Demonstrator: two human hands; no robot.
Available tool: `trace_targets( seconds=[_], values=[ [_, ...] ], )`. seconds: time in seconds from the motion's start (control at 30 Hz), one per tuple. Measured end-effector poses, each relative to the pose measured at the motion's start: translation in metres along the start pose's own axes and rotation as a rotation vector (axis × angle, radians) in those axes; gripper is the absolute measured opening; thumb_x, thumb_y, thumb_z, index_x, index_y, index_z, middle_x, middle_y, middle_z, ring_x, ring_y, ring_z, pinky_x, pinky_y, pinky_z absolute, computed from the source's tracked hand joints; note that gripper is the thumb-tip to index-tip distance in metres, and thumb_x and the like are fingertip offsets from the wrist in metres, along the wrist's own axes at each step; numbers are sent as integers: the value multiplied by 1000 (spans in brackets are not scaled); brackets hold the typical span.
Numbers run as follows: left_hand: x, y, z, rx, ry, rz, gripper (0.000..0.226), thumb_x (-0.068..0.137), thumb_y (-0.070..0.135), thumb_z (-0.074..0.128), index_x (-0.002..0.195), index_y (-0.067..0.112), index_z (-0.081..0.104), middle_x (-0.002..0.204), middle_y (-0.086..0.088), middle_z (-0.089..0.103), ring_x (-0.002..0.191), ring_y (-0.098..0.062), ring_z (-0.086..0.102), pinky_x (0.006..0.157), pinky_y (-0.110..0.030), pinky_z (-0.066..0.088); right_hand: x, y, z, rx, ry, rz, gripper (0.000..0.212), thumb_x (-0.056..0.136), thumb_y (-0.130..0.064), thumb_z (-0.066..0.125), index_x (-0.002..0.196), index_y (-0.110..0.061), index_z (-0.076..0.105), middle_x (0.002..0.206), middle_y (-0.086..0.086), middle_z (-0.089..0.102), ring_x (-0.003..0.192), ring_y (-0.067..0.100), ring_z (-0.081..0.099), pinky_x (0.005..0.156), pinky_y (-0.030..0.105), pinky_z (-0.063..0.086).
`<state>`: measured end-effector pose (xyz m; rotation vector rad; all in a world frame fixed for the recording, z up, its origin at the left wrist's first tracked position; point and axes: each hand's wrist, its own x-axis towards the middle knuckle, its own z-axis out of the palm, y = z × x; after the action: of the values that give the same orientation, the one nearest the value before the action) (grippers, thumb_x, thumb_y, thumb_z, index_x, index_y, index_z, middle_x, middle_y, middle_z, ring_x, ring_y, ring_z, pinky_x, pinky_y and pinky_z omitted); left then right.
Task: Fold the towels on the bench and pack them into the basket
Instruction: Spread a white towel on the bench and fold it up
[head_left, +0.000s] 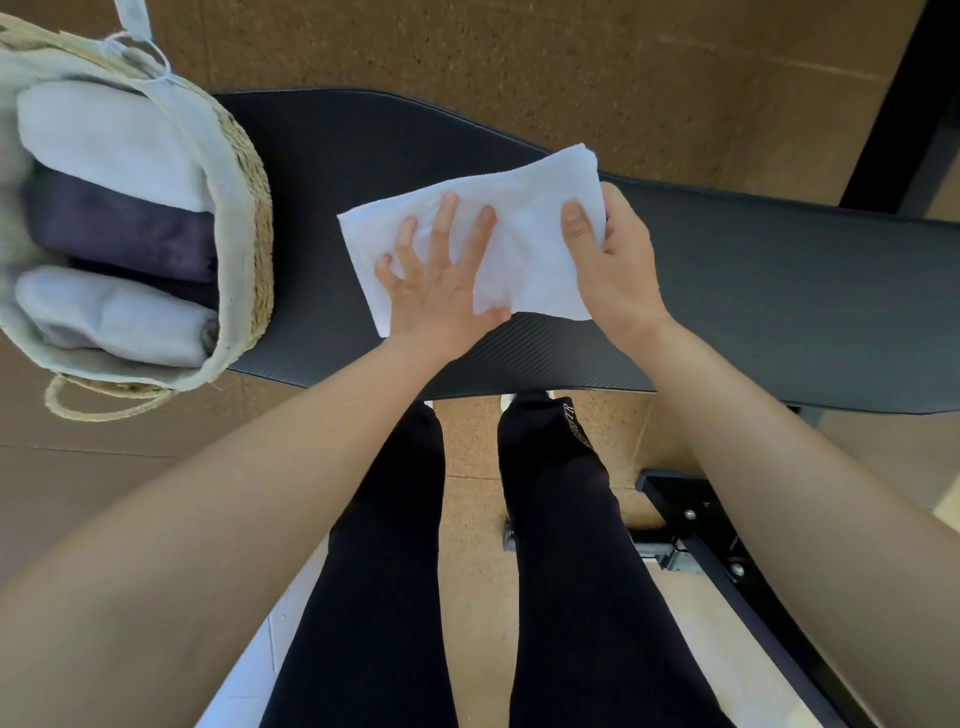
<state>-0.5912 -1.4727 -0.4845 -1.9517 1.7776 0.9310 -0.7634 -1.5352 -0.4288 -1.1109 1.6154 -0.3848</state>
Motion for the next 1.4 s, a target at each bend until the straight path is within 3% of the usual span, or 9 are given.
trace_targets(
  seconds=[0.17,0.3,0.43,0.57,0.67,0.8,0.9,1.1,1.4],
  values=[
    [0,0,-17,-169,-87,33,94,86,54,64,158,45,5,168,10,-7,151,-33,1,115,-55,20,-14,-14,11,-23,-154,-65,26,106,-26,48,130,-24,56,105,-16,65,96,1,62,81,21,52],
    [-6,-32,-36,-833,-21,-74,58,90,14,58,146,28,50,148,12,45,141,-18,33,117,-43,33,-18,-18,43,-99,-257,-84,32,105,-26,51,134,-16,50,98,-5,62,84,10,59,71,26,50],
    [-21,-48,-58,-1321,25,-242,30,86,23,48,103,21,73,104,6,72,100,-13,65,87,-29,50,-17,-18,75,-207,-336,-65,51,103,-29,54,150,-22,36,115,-7,55,101,14,57,85,23,50],
    [-21,-65,-59,-1464,-30,-363,28,98,35,50,111,19,68,112,-6,74,103,-23,71,85,-33,56,-12,-12,107,-300,-340,-99,56,102,-28,57,152,-22,32,128,-1,56,105,14,57,93,29,53],
    [-16,-76,-51,-1416,-35,-348,32,89,42,64,111,19,66,112,-7,72,100,-23,72,83,-35,60,-9,-5,124,-323,-384,-91,65,100,-27,60,155,-21,27,114,-5,57,96,13,60,88,33,58],
    [-10,-90,-44,-1225,53,-290,38,82,45,76,110,21,65,110,-2,71,101,-19,70,84,-43,62,-13,1,134,-291,-490,-62,90,94,-23,69,160,-30,9,115,-5,54,100,10,59,81,9,49],
    [-1,-93,-41,-1070,95,-252,16,91,28,72,103,24,63,105,1,70,99,-18,69,84,-48,61,-19,9,123,-291,-431,-92,76,94,-9,64,158,-26,27,114,-3,56,97,12,58,84,14,51],
    [-3,-94,-34,-825,260,-204,24,97,24,61,120,20,57,106,6,66,86,-6,61,68,-13,47,-24,21,89,-526,-44,-224,67,84,-9,72,144,-28,48,122,-5,33,109,12,39,92,23,46],
    [-20,-73,-7,-237,526,36,50,75,43,68,124,36,62,140,-6,42,127,-35,40,104,-47,40,-4,28,83,-504,-252,-72,91,85,-12,74,156,-41,24,130,-6,29,123,18,39,98,26,45]
  ],
)
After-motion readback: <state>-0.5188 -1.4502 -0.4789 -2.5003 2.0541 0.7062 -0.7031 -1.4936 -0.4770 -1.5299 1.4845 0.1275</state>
